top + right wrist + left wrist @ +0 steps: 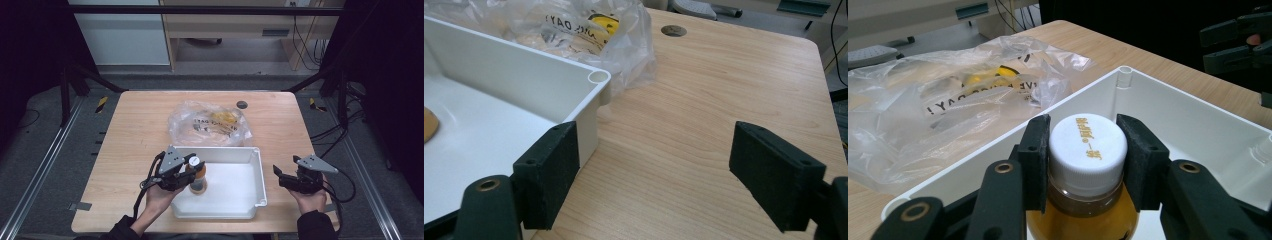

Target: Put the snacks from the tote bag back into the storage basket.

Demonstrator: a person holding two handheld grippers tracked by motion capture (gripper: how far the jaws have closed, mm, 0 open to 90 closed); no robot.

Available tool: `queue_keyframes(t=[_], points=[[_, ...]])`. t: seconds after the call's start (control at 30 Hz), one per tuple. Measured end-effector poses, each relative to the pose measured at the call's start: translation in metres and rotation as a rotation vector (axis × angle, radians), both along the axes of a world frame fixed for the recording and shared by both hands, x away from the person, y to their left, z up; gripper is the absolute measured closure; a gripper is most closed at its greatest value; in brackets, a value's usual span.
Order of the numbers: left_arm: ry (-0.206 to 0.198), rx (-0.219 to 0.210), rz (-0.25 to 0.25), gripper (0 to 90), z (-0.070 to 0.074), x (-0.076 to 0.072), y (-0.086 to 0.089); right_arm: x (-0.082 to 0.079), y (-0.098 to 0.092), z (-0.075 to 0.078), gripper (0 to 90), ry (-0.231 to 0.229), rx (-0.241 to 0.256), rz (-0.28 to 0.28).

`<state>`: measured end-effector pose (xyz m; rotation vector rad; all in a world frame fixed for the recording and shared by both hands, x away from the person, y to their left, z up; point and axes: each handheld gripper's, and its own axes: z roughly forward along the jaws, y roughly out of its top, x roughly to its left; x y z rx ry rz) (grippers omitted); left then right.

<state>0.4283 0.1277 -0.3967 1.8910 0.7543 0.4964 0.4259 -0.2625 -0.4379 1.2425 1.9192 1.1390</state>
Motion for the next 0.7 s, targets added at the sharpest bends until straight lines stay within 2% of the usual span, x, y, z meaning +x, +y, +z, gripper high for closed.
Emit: queue_keyframes(t=[0.13, 0.43, 0.57, 0.7], points=[[-0.006, 0.003, -0.003, 58.6, -0.0007, -0.0015, -0.0008, 0.0000, 0.0000, -0.0001, 20.1, 0.000, 0.000, 0.000], [-0.026, -0.034, 0.000, 58.3, -0.0065, -0.0049, 0.0026, -0.0004, 0.0002, -0.0005, 20.1, -0.003, -0.005, 0.001], [-0.036, -0.035, 0.000, 58.0, -0.0076, -0.0061, 0.0018, -0.0006, 0.0005, -0.0010, 20.1, 0.000, -0.006, 0.002], [-0.029, -0.045, 0.000, 57.4, -0.0083, -0.0056, 0.0023, -0.0005, 0.0008, -0.0017, 20.0, 0.002, -0.006, 0.002]])
